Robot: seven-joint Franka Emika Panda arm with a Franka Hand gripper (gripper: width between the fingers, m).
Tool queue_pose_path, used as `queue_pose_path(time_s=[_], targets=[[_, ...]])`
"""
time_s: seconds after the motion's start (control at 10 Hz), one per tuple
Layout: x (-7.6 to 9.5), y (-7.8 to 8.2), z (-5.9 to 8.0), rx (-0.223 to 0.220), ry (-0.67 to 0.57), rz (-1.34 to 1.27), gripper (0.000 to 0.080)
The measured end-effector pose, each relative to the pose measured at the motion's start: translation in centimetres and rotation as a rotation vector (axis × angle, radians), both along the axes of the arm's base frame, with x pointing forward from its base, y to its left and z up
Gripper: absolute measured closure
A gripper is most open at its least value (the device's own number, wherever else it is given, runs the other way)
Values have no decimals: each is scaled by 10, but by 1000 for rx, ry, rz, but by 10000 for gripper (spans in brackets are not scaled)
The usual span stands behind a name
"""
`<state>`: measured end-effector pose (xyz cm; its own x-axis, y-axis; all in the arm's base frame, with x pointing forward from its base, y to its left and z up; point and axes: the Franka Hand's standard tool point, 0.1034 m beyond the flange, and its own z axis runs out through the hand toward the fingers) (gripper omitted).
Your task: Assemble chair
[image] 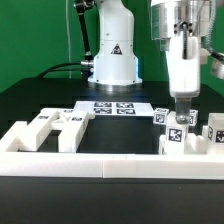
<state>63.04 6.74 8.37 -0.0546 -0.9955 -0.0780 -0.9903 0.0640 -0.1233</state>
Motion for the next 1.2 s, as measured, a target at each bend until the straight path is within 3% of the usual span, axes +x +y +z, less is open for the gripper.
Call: queue_pose_path(time_s=[0.5,0.6,0.9,1.2], targets=[[-1,0,-1,-29,-7,205,151],[-6,-1,-2,-72,29,391,151],[-4,-5,0,-125,18,728,151],[-4,-5,0,-136,13,829,151]])
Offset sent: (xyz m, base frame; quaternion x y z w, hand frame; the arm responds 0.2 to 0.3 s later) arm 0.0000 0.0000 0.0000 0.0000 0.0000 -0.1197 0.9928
